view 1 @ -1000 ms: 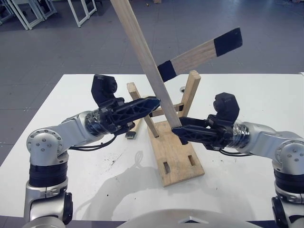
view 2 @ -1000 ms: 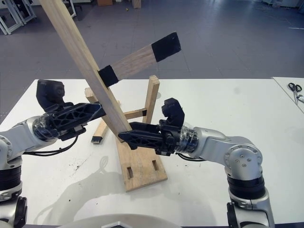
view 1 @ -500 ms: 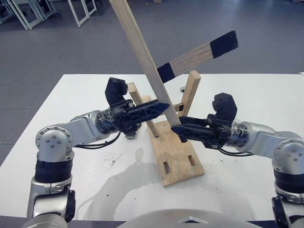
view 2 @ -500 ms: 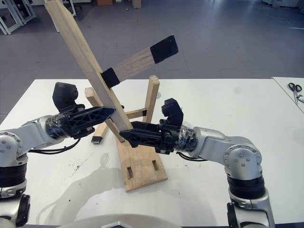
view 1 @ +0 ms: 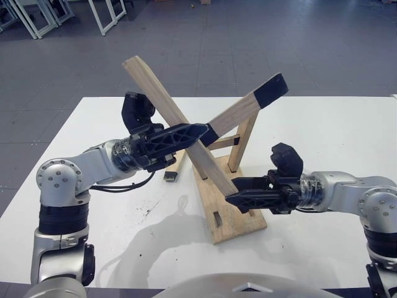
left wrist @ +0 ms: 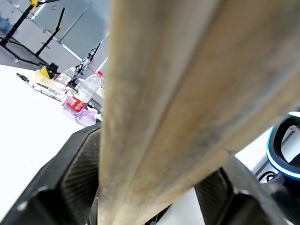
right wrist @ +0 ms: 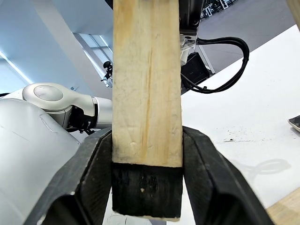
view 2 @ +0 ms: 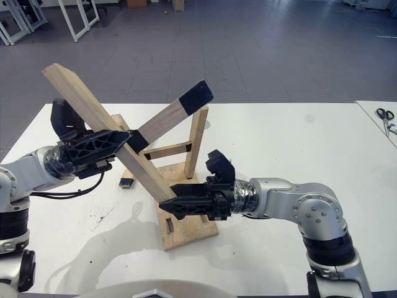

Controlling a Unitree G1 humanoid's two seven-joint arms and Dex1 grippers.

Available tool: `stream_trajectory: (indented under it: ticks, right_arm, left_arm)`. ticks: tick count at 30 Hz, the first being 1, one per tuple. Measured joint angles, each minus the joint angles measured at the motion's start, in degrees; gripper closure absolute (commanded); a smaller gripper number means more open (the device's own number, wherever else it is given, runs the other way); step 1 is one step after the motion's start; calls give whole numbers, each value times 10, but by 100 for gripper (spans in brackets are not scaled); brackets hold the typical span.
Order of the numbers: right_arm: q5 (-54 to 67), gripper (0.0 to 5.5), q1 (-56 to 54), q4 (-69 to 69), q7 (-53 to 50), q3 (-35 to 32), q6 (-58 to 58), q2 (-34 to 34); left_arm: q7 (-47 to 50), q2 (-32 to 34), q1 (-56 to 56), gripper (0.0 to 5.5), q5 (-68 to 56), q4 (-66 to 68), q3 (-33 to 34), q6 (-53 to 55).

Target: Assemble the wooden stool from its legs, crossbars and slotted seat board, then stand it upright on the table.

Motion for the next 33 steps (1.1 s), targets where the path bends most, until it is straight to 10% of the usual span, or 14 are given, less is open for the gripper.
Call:
stream_trajectory:
  ticks: [10, 14, 21, 33]
  right_arm:
    - [20, 144, -20, 41, -14, -66, 3, -51]
    - [-76, 138, 62, 55, 31, -115, -5, -125]
    - [-217, 138, 184, 51, 51, -80, -58, -107]
    - [-275, 138, 192, 51, 83, -76, -70, -96]
  left_arm:
    - [-26, -3, 21, 336, 59, 7, 40, -25]
    - [-73, 26, 100, 336, 161, -74, 91, -48]
    - [-177, -5, 176, 336, 521, -218, -26, -267]
    - [-264, -20, 273, 336, 653, -161, -90, -367]
